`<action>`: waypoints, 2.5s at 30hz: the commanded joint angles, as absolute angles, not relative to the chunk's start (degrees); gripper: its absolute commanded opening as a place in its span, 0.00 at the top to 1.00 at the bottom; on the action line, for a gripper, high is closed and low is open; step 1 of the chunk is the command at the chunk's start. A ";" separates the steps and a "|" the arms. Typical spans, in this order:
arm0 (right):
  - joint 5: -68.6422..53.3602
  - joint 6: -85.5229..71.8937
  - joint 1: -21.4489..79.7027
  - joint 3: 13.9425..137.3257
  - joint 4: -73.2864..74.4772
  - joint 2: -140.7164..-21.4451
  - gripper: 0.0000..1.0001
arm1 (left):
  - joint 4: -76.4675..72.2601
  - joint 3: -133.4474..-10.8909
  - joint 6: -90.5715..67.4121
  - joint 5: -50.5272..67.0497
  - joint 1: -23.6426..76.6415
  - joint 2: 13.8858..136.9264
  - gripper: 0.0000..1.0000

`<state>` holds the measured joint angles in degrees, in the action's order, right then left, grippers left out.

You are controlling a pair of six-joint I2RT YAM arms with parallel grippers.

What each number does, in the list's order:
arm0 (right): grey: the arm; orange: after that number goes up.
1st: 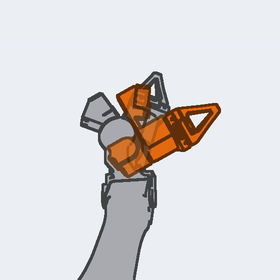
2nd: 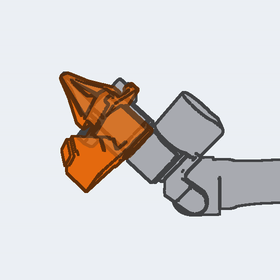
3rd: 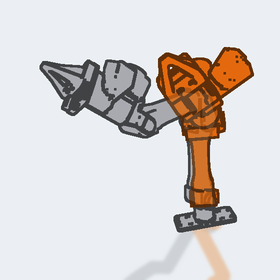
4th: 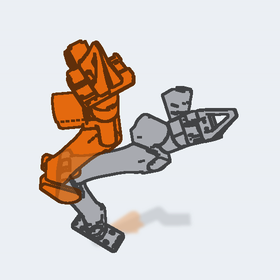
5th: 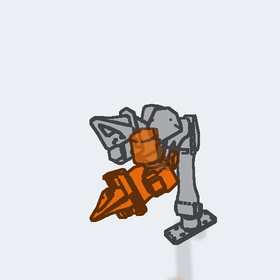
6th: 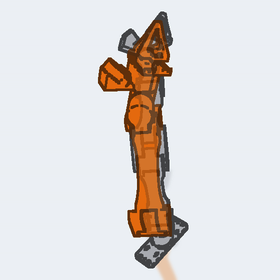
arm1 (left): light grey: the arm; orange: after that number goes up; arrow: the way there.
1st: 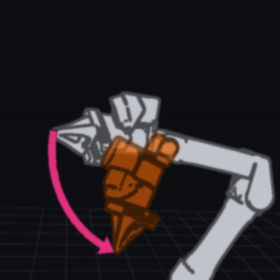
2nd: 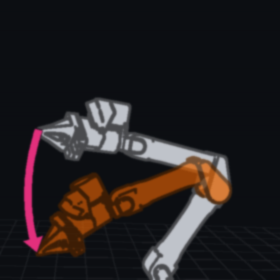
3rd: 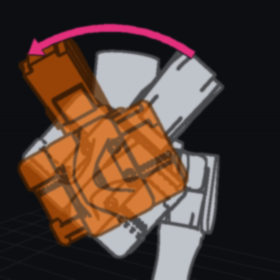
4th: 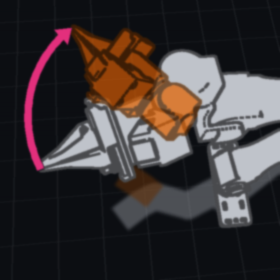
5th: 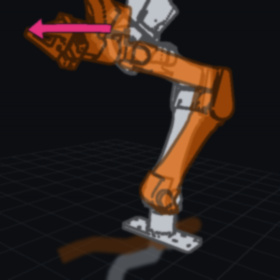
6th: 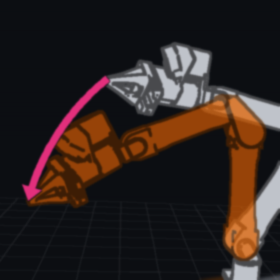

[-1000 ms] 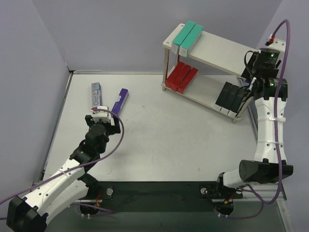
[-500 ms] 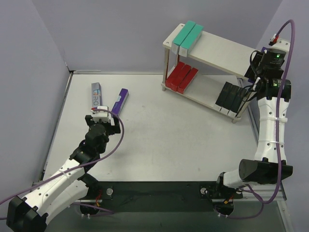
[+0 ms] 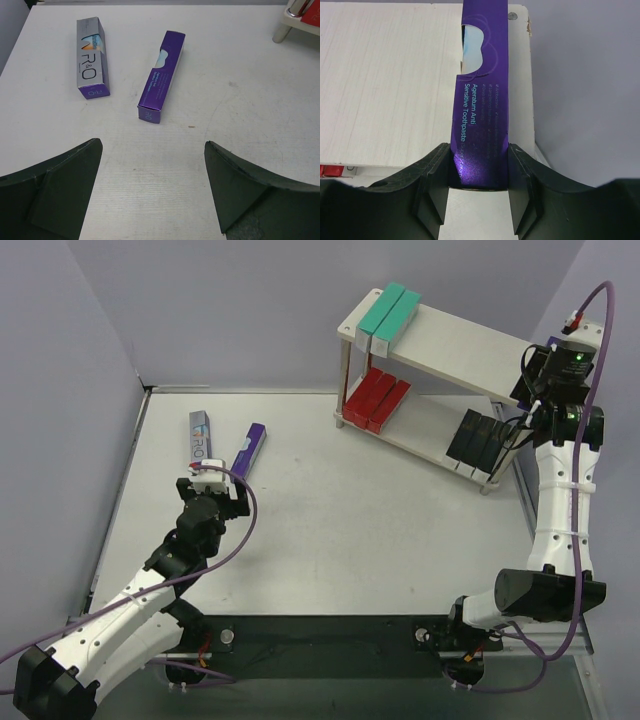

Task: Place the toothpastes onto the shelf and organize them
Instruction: Adjust the toothpaste on the shelf.

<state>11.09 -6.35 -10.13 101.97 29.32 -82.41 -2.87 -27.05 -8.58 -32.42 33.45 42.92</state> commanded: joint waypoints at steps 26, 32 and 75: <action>9.57 -4.48 -12.39 98.00 30.50 -80.42 0.66 | -5.80 -27.60 -8.70 -31.11 33.75 42.45 0.05; 9.84 -5.45 -12.57 98.00 30.50 -80.24 0.66 | -5.71 -27.51 -8.70 -31.03 33.75 42.54 0.05; -1.76 -10.98 -13.36 105.48 31.20 -69.35 0.07 | -5.89 -27.95 -8.79 -28.30 32.52 44.47 0.05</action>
<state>-0.12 -9.41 -13.13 105.47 32.38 -73.32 -3.22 -27.05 -8.58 -30.13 33.19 43.46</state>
